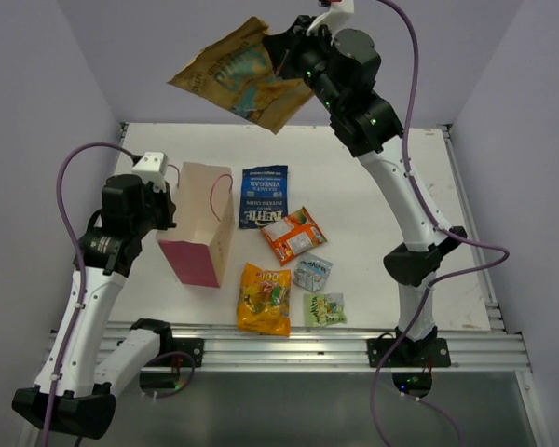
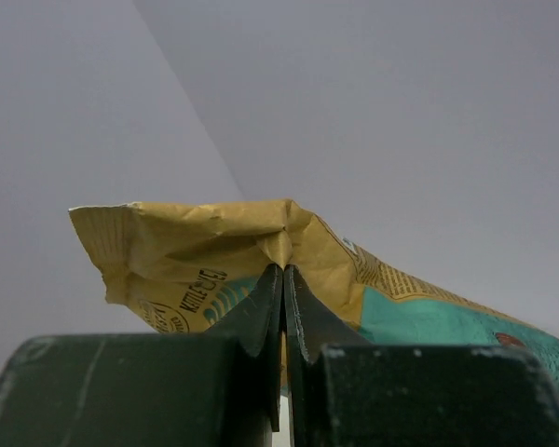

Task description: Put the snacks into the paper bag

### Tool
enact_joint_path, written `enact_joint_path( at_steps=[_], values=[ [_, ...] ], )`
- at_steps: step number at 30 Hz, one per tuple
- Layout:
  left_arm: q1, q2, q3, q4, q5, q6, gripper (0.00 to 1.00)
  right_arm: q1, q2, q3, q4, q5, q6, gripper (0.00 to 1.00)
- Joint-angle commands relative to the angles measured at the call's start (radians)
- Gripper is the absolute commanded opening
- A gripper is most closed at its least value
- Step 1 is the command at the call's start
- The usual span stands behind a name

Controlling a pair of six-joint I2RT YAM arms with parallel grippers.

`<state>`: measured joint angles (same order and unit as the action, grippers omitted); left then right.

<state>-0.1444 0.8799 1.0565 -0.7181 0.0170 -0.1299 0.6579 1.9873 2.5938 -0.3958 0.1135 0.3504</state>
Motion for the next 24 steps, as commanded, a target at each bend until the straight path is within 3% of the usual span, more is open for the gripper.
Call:
enact_joint_path(
  at_steps=[1,9,24],
  values=[
    [-0.004,0.010,0.023,0.048,0.061,0.024,0.00,0.028,-0.030,0.019,0.215,-0.084,0.105,0.00],
    [-0.004,0.011,0.011,0.069,0.080,0.021,0.00,0.060,-0.047,-0.010,0.276,-0.173,0.225,0.00],
    [-0.003,0.014,-0.018,0.101,0.006,0.003,0.00,0.086,-0.234,-0.438,0.454,-0.316,0.465,0.00]
  ],
)
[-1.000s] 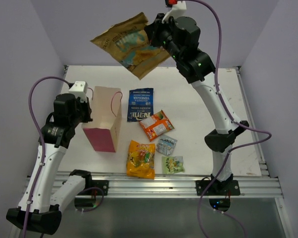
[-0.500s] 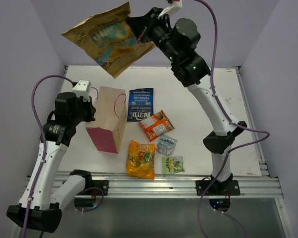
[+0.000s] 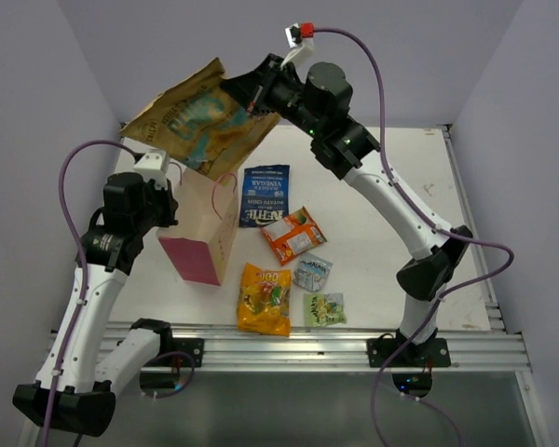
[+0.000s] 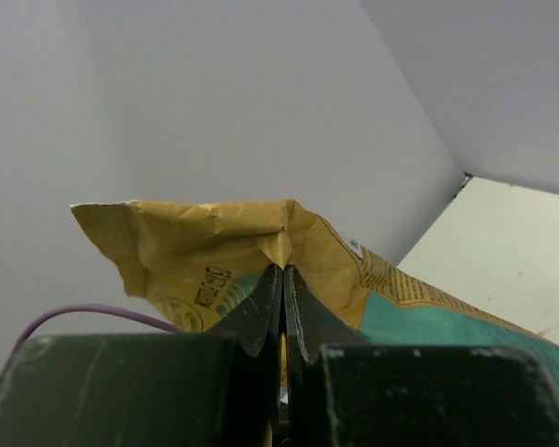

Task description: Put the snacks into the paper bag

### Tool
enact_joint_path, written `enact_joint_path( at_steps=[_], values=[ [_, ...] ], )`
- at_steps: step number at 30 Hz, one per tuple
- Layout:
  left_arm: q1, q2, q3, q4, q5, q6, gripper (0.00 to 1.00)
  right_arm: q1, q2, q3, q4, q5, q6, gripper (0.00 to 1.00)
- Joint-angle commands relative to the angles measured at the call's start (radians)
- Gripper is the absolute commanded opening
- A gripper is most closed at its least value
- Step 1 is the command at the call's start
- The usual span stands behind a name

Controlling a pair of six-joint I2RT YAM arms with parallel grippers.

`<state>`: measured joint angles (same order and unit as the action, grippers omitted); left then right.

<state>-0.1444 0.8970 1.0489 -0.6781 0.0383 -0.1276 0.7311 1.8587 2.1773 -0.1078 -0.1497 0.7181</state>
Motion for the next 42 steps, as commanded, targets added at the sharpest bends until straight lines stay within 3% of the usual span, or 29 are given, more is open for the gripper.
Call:
enact_joint_path(
  at_steps=[1,7,14,23,31,35,42],
  values=[
    [-0.003,-0.003,-0.012,0.063,-0.015,0.000,0.00,0.017,-0.111,-0.042,0.177,-0.056,0.104,0.00],
    [-0.003,0.003,-0.010,0.066,-0.015,0.003,0.00,0.039,-0.113,-0.053,0.190,-0.086,0.153,0.00],
    [-0.003,0.003,-0.006,0.077,-0.015,0.006,0.00,0.059,-0.087,-0.212,0.358,-0.154,0.365,0.00],
    [-0.004,-0.030,0.005,0.098,0.026,-0.035,0.00,0.094,0.036,-0.178,0.436,-0.179,0.498,0.00],
    [-0.004,-0.047,-0.003,0.123,0.041,-0.061,0.00,0.123,0.073,-0.310,0.488,-0.198,0.599,0.00],
    [-0.003,-0.049,-0.012,0.120,0.041,-0.058,0.00,0.134,0.068,-0.367,0.482,-0.212,0.632,0.00],
    [-0.003,-0.059,-0.029,0.121,0.028,-0.055,0.00,0.152,0.077,-0.385,0.217,-0.283,0.592,0.00]
  ],
)
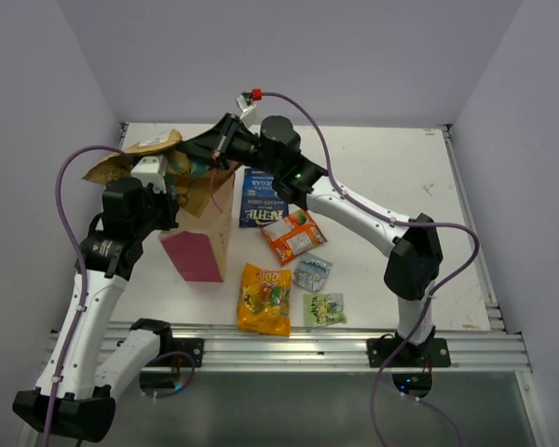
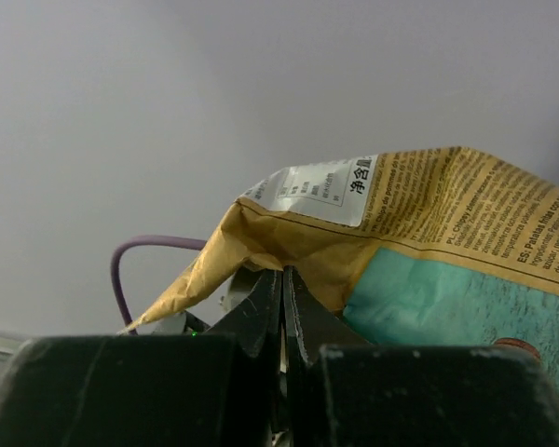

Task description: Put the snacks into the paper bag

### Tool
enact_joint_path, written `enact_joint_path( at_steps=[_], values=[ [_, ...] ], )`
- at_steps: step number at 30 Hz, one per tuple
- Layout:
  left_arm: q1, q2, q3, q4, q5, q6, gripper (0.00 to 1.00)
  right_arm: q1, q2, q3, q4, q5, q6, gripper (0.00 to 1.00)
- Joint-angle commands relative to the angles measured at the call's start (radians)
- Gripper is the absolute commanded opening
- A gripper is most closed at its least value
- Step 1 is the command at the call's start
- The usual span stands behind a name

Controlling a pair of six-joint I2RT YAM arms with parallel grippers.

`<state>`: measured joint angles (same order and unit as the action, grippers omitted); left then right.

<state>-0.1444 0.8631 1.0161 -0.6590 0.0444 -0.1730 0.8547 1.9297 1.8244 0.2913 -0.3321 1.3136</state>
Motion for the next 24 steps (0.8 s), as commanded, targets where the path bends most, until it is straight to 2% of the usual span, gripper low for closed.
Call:
enact_joint_path(
  at_steps=[1,10,19,21,22,24],
  values=[
    [-0.004,-0.027,0.003,0.102,0.015,-0.008,0.00,0.027,0.006,-0.040,-0.208,-0.116,-0.014,0.00],
    [-0.003,-0.024,-0.010,0.102,0.017,0.004,0.00,0.033,0.025,-0.051,-0.438,-0.139,-0.079,0.00],
    [-0.004,-0.038,-0.008,0.096,-0.035,0.013,0.00,0.032,0.017,0.099,-0.771,-0.001,-0.354,0.02],
    [-0.004,-0.042,-0.007,0.093,-0.040,0.017,0.00,0.033,0.002,0.185,-0.860,0.042,-0.421,0.15],
    [-0.003,-0.044,-0.008,0.091,-0.069,0.017,0.00,0.033,-0.004,0.215,-0.891,0.097,-0.483,0.28],
    [-0.003,-0.045,-0.010,0.090,-0.095,0.017,0.00,0.032,-0.026,0.319,-0.981,0.163,-0.549,0.43]
  ],
)
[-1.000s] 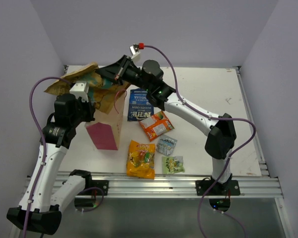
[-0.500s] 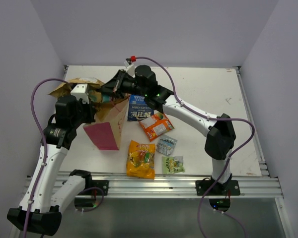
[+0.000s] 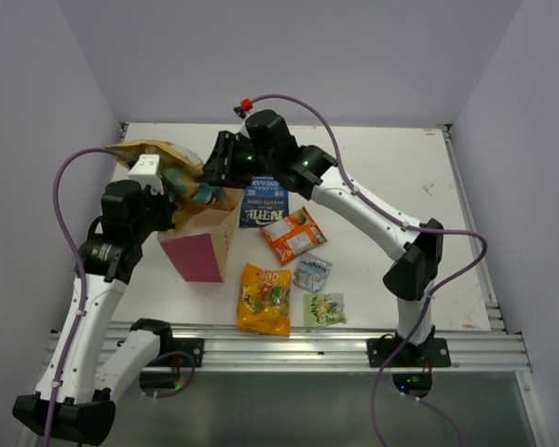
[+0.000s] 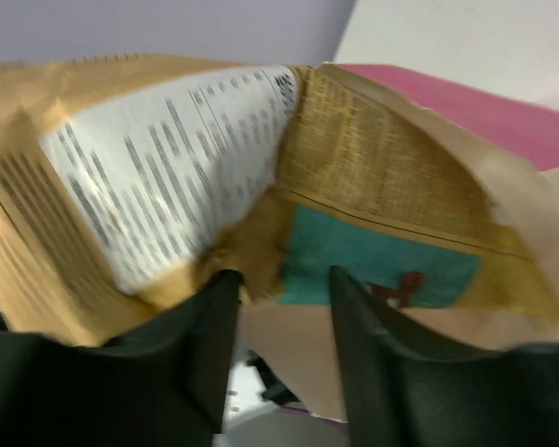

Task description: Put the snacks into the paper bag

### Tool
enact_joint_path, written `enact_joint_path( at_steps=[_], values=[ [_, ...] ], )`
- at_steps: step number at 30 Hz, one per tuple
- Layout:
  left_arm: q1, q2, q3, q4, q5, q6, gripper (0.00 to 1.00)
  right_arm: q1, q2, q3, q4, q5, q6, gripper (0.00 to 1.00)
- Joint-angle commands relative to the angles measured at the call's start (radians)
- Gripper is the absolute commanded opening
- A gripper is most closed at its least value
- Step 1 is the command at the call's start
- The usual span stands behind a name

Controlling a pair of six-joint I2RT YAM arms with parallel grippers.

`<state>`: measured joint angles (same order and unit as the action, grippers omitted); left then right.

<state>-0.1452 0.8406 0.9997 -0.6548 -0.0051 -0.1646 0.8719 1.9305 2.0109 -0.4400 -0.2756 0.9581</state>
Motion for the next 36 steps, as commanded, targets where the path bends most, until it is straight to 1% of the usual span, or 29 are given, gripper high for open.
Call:
enact_joint_path(
  at_steps=[1,2,3,5,7,8,14,17,19,21,22,23,24,25,26,27,28,29,30,32,33,36],
  values=[
    [-0.004,-0.023,0.010,0.084,-0.056,0.007,0.00,0.016,-0.036,0.168,-0.282,0.137,-0.250,0.52],
    [-0.004,-0.024,0.011,0.083,-0.065,0.007,0.00,0.016,-0.044,0.201,-0.313,0.201,-0.278,0.55],
    [-0.002,-0.025,0.010,0.083,-0.075,0.007,0.00,0.016,-0.054,0.265,-0.369,0.231,-0.306,0.57],
    [-0.002,-0.026,0.008,0.087,-0.081,0.007,0.00,0.016,-0.093,0.310,-0.416,0.312,-0.380,0.62],
    [-0.002,-0.023,0.007,0.092,-0.079,0.007,0.00,0.016,-0.148,0.327,-0.459,0.364,-0.432,0.64],
    [-0.002,-0.021,0.007,0.090,-0.076,0.010,0.00,0.016,-0.166,0.316,-0.466,0.404,-0.446,0.64],
    [-0.002,-0.011,0.007,0.104,-0.061,0.013,0.00,0.016,-0.263,0.223,-0.480,0.469,-0.467,0.64],
    [-0.002,0.000,0.007,0.098,-0.053,0.014,0.00,0.016,-0.286,0.209,-0.491,0.506,-0.489,0.64],
    [-0.002,-0.003,0.008,0.098,-0.052,0.013,0.00,0.015,-0.300,0.184,-0.499,0.565,-0.515,0.67],
    [-0.002,-0.009,0.004,0.098,-0.052,0.011,0.00,-0.014,-0.340,0.060,-0.467,0.558,-0.506,0.69],
    [-0.002,-0.009,0.002,0.098,-0.052,0.010,0.00,-0.040,-0.361,-0.014,-0.435,0.468,-0.492,0.69],
    [-0.002,-0.011,0.001,0.098,-0.052,0.011,0.00,-0.107,-0.379,-0.191,-0.348,0.381,-0.472,0.71],
    [-0.002,-0.012,-0.003,0.098,-0.052,0.010,0.00,-0.146,-0.415,-0.289,-0.294,0.293,-0.432,0.76],
    [-0.004,-0.012,-0.003,0.098,-0.053,0.011,0.00,-0.178,-0.422,-0.376,-0.246,0.218,-0.412,0.78],
    [-0.002,-0.012,-0.003,0.096,-0.055,0.011,0.00,-0.221,-0.424,-0.517,-0.208,0.082,-0.404,0.80],
    [-0.002,-0.014,-0.004,0.095,-0.059,0.013,0.00,-0.226,-0.415,-0.570,-0.139,0.028,-0.412,0.84],
    [-0.002,-0.015,-0.007,0.095,-0.061,0.013,0.00,-0.228,-0.400,-0.605,-0.120,-0.014,-0.458,0.86],
    [-0.002,-0.017,-0.009,0.095,-0.064,0.013,0.00,-0.226,-0.381,-0.648,-0.121,-0.092,-0.484,0.87],
    [-0.002,-0.018,-0.012,0.099,-0.068,0.010,0.00,-0.225,-0.363,-0.659,-0.138,-0.135,-0.536,0.88],
    [-0.004,-0.018,-0.024,0.104,-0.073,0.004,0.00,-0.225,-0.297,-0.676,-0.195,-0.210,-0.581,0.88],
    [-0.002,-0.018,-0.026,0.110,-0.075,0.002,0.00,-0.225,-0.276,-0.675,-0.215,-0.227,-0.625,0.90],
    [-0.004,-0.009,-0.033,0.113,-0.072,-0.007,0.00,-0.221,-0.243,-0.696,-0.238,-0.270,-0.636,0.90]
  ],
)
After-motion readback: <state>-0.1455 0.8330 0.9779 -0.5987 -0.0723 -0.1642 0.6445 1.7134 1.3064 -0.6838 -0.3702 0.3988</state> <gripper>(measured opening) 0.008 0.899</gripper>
